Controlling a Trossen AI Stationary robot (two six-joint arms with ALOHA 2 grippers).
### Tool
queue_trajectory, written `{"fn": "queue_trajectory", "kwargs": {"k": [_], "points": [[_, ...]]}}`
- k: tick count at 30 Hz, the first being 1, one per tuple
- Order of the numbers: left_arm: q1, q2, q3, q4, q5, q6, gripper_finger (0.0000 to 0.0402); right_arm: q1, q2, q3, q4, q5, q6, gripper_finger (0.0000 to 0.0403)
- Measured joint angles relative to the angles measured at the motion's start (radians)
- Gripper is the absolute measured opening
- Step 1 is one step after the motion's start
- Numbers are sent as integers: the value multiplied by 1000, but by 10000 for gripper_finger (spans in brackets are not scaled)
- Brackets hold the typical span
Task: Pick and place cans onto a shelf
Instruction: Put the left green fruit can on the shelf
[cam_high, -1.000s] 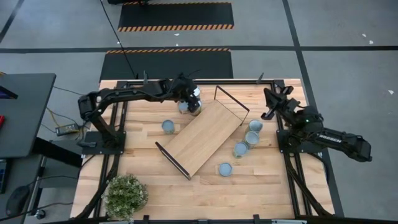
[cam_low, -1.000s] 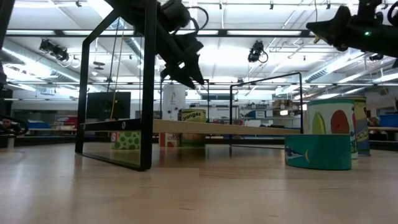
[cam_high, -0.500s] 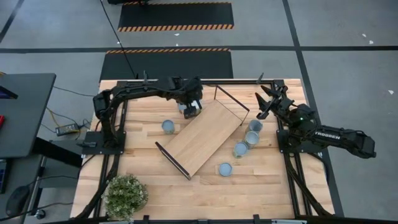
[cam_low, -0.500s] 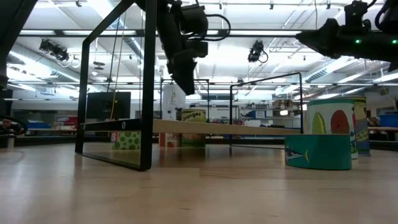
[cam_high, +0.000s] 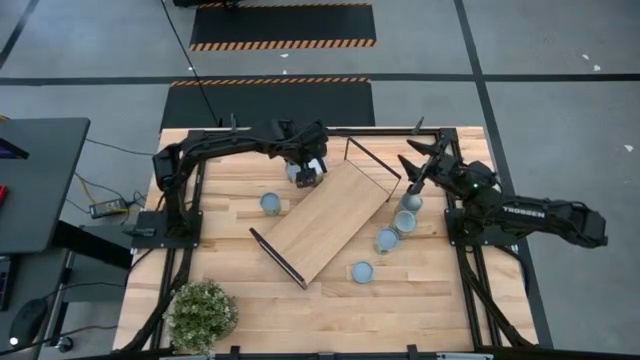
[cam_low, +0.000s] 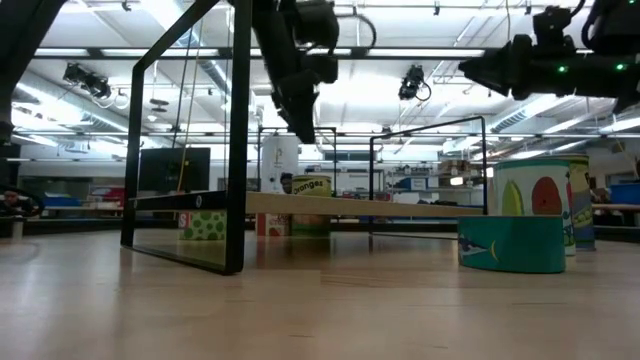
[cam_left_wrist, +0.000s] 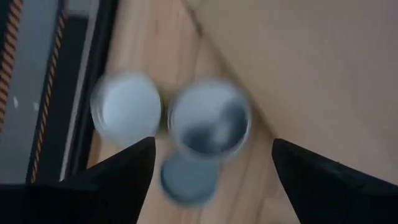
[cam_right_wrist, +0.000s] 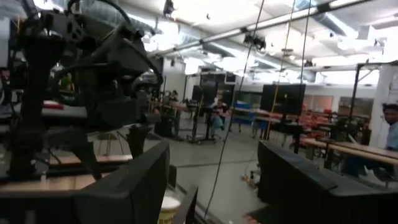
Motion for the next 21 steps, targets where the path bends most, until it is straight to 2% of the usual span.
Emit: {"fn": "queue_trajectory", "kwargs": {"k": [6,11,15,21], "points": [[15,56,-1,-91,3,30,330,1,26,0,23,-2,19,259],[34,125,-1,-89,-11,48,330,1,31,0,22,-5,19,261],[31,160,-1,-84,-74,75,330,2,35,0,22,-5,18,261],[25,165,-1,3,-69,88,330,2,35,0,26,-7,17,261]]}}
